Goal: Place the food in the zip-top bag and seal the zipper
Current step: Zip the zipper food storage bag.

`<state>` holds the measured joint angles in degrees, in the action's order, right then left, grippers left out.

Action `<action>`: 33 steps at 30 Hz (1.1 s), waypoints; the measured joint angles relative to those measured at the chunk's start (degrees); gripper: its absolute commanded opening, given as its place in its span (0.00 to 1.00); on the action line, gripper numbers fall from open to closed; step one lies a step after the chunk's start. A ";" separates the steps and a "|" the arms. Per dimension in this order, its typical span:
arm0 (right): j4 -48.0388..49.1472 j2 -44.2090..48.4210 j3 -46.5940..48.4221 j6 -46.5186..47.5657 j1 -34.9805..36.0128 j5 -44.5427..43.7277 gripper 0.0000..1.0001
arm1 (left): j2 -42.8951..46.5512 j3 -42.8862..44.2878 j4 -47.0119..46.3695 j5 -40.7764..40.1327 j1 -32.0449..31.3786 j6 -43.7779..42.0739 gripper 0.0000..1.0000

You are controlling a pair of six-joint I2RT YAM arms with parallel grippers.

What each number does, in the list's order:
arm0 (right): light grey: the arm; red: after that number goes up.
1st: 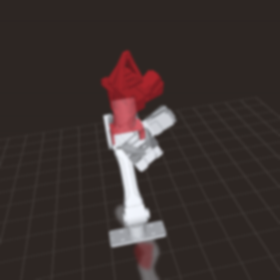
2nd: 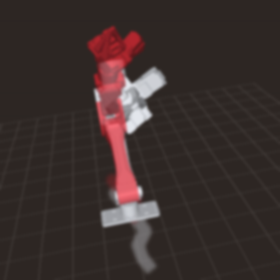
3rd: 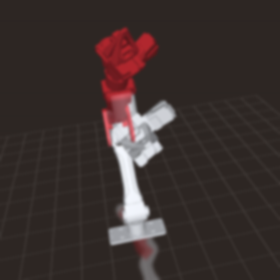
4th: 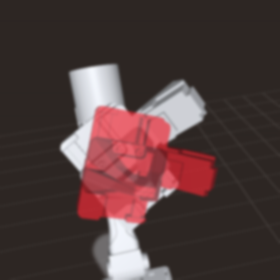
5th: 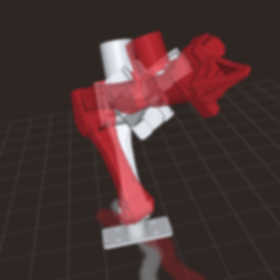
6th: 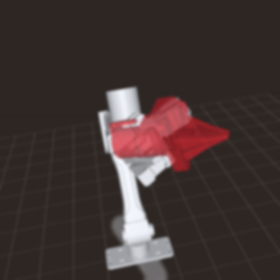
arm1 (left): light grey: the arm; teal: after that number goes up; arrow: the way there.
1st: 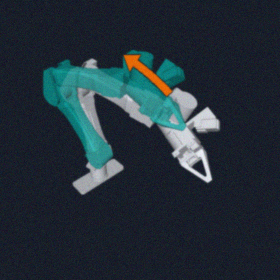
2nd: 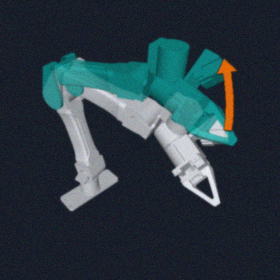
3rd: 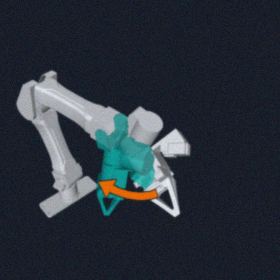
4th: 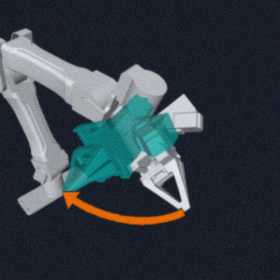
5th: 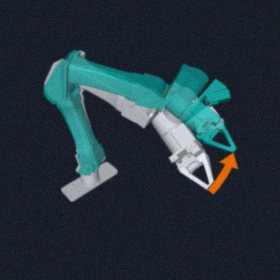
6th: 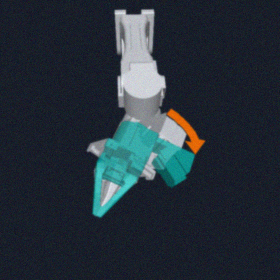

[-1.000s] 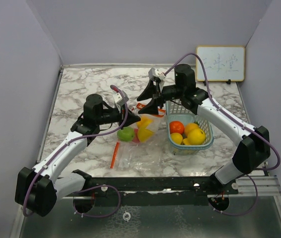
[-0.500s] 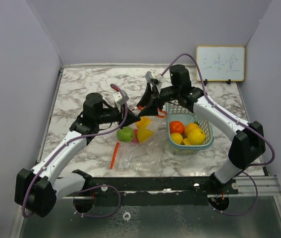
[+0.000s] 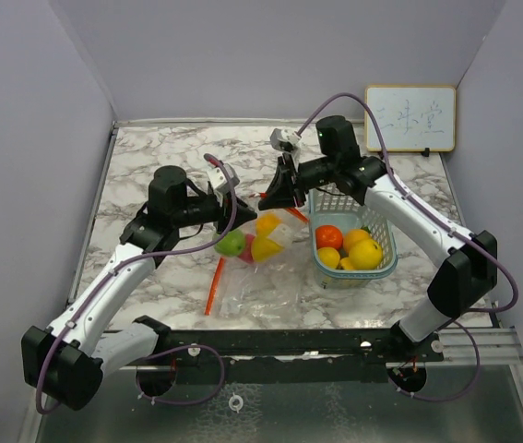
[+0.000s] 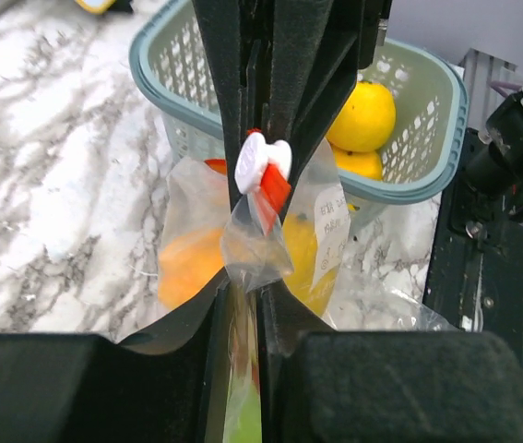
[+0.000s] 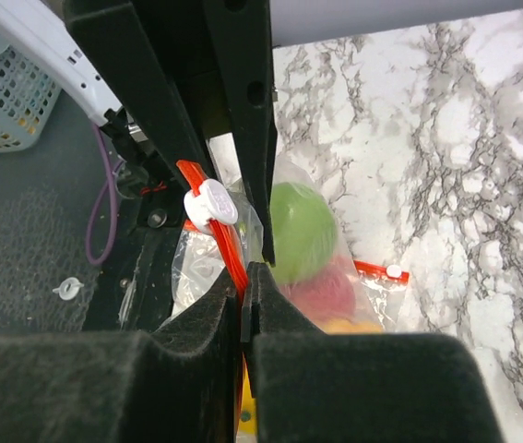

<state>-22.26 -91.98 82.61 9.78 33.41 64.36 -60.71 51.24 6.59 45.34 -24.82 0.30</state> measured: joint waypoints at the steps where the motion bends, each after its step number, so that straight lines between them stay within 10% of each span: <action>1: -0.66 0.00 0.92 -0.02 0.00 0.00 0.02 | 0.66 0.48 0.26 -0.72 0.00 -0.79 0.22; 17: -8.35 -0.22 5.66 1.11 -0.09 0.00 0.02 | 1.66 2.93 -6.54 -2.27 0.02 1.05 0.75; 22: -9.60 -0.28 6.95 1.16 -0.09 -0.02 0.02 | 1.66 3.17 -9.64 -2.49 0.02 2.62 0.61; 29: -9.99 -0.31 7.67 1.18 -0.09 -0.02 0.02 | 1.46 2.60 -13.60 -1.77 0.02 4.66 0.06; 33: -10.47 -0.31 7.67 1.27 -0.24 -0.26 0.02 | 1.07 2.14 -15.08 -0.70 0.02 5.57 0.00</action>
<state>-32.73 -92.29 90.28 11.05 33.17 64.10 -59.64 53.39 -8.49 44.64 -24.80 5.87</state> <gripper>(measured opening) 0.032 0.029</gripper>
